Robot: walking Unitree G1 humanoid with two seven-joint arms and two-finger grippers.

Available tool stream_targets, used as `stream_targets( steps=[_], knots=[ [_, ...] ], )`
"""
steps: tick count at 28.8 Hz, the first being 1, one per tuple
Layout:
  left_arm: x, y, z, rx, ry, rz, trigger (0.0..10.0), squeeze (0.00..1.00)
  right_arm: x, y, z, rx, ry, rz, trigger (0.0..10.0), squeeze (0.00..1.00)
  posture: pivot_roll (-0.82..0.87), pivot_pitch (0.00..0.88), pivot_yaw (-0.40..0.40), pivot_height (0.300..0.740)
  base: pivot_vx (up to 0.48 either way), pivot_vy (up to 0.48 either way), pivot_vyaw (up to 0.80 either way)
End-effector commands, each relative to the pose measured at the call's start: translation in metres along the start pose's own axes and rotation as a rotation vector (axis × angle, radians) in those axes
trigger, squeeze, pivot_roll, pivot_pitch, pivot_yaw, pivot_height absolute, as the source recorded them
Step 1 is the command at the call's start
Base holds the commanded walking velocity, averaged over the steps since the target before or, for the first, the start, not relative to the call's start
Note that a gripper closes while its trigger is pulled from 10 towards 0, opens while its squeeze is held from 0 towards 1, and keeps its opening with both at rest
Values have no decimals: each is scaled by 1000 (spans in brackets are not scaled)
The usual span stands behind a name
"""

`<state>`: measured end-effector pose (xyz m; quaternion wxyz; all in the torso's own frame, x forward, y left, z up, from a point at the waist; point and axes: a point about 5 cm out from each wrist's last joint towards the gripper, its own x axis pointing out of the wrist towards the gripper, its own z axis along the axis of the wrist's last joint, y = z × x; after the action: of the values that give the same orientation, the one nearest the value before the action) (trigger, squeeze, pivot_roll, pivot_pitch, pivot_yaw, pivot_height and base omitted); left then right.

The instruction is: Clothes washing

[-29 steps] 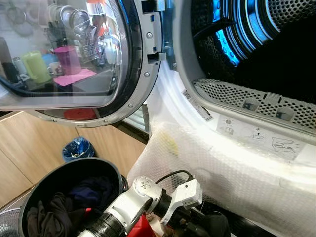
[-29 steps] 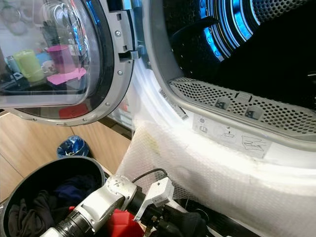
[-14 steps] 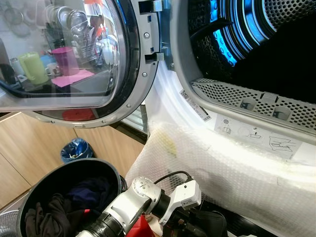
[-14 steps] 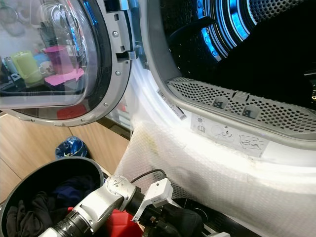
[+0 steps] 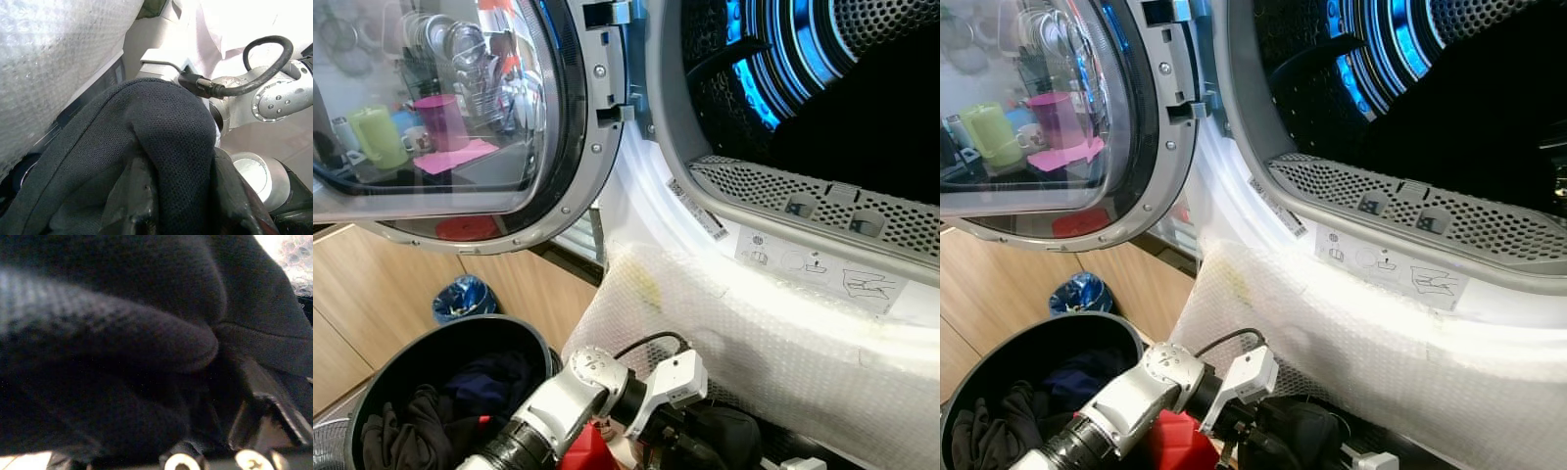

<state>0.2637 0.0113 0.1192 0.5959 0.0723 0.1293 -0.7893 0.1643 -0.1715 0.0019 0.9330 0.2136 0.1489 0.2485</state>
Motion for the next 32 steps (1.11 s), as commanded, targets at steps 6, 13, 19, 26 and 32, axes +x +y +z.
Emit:
stream_targets(
  steps=[6,13,19,26,32],
  knots=[
    [1,-4,7,28,-6,-48,0,0,3,-3,9,26,-75,-20,0,0,10,0,113,740,0,0,0],
    [0,1,7,51,-5,26,10000,0,-1,-4,4,33,-54,-29,0,0,11,0,94,740,0,0,0],
    [-7,1,4,29,-11,31,10000,1000,0,-5,6,30,-59,-29,0,0,10,0,89,740,0,0,0],
    [-26,3,6,24,9,62,10000,1000,4,-5,8,29,-71,-27,0,0,18,0,101,740,0,0,0],
    [-50,-1,2,4,39,94,10000,1000,2,-5,4,34,-61,-33,0,0,16,0,101,740,0,0,0]
  ],
)
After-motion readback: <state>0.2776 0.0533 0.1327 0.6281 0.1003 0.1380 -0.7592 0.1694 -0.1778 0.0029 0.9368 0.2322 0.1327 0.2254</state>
